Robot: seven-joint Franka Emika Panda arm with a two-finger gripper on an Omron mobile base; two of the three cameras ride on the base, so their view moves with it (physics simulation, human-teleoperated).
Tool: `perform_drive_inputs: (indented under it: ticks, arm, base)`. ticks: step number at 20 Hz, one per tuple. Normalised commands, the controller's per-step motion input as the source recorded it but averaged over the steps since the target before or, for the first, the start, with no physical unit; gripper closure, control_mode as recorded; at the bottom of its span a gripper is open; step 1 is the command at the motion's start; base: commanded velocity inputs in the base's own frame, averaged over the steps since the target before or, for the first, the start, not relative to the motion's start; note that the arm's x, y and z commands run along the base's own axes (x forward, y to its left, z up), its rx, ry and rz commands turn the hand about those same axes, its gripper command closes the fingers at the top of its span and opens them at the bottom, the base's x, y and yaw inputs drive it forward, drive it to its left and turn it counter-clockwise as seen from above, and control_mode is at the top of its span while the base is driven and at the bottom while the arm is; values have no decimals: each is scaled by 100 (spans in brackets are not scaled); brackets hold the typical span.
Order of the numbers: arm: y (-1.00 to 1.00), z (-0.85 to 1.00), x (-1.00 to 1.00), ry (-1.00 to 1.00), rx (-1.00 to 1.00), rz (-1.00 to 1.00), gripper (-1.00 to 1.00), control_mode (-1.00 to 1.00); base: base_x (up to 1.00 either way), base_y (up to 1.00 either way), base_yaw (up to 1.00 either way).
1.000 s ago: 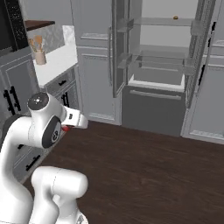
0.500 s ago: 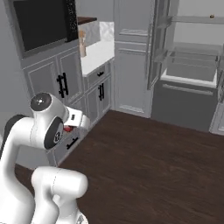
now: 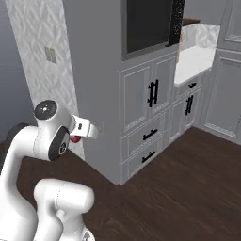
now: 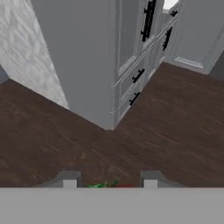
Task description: Take the strawberry from the fridge and place it on top of the pancake, located on the dining counter.
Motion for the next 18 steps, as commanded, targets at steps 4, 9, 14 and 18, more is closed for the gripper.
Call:
perform_drive_inputs:
  ticks: [4,9,14,18]
  arm:
    - [0,0,0,0,0,0,100,100]
    - [0,0,0,0,0,0,100,100]
    - [0,0,0,0,0,0,100,100]
    - [0,0,0,0,0,0,100,100]
  base:
    - [-25,75,63]
    - [-15,42,71]
    - [4,3,75]
    - [64,-8,69]
